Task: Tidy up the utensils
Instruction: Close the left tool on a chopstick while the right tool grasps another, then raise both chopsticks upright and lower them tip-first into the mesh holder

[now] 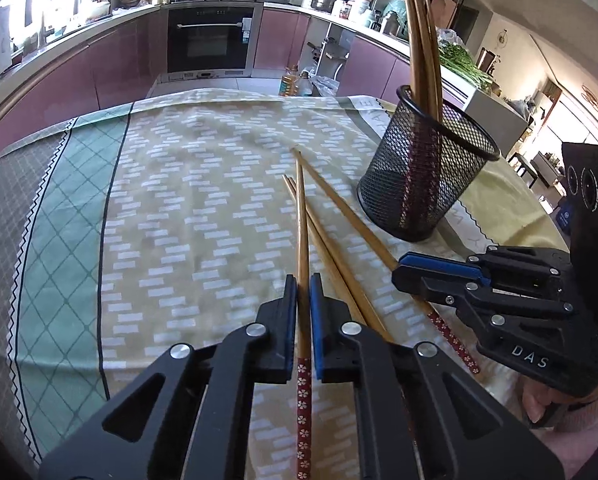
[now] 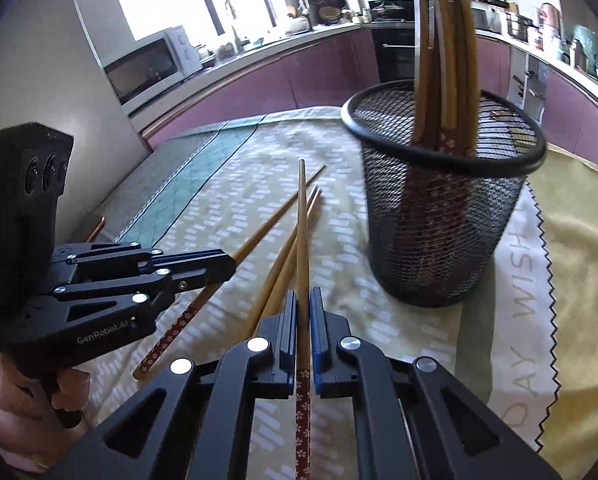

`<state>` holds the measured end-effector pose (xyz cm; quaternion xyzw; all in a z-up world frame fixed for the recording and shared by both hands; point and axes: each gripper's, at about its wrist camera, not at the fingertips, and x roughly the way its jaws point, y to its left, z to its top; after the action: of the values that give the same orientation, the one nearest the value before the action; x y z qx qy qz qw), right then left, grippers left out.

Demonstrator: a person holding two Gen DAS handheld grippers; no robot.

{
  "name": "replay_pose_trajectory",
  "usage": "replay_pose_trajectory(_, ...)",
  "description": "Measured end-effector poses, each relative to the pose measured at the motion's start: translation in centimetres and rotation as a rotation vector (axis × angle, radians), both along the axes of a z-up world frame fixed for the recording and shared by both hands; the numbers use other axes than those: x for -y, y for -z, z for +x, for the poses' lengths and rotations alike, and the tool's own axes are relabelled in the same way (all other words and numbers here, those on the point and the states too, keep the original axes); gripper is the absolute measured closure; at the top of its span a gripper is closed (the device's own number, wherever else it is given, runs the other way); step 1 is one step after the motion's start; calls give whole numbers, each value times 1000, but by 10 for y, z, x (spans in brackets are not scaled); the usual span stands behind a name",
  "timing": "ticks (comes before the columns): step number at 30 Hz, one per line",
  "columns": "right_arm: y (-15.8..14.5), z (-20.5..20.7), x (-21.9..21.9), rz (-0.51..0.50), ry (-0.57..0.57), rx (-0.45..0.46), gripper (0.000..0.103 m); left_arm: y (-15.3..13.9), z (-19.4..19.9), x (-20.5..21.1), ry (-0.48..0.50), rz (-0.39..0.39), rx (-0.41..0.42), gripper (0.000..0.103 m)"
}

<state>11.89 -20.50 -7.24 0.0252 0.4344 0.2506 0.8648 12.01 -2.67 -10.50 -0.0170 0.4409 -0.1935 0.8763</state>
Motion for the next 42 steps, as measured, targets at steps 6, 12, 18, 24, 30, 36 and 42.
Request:
replay_pose_trajectory(6,8,6,-10,-23,-28,-35,97,8,-2,7,37,24,-24,93)
replay_pose_trajectory(12,11,11,-11,-27,-30,-41,97,11,9,10,69,27,-37,86)
replay_pose_trajectory(18,9,15,-9,-25,-31,-36,97,11,23,15,53,41,-37,94)
replay_pose_trajectory(24,-2,13,-5,-8,-28,-5,97,4,20,14,35,20,-13,95)
replay_pose_trajectory(30,-25,3,8,23,-20,58,97,-22,10,8,54,-26,43,95)
replay_pose_trajectory(36,-45,-9,20,49,-7,114,97,-52,-3,5,85,-89,100,95)
replay_pose_trajectory(42,-55,-17,30,82,1,138,97,-73,-15,4,117,-139,130,95)
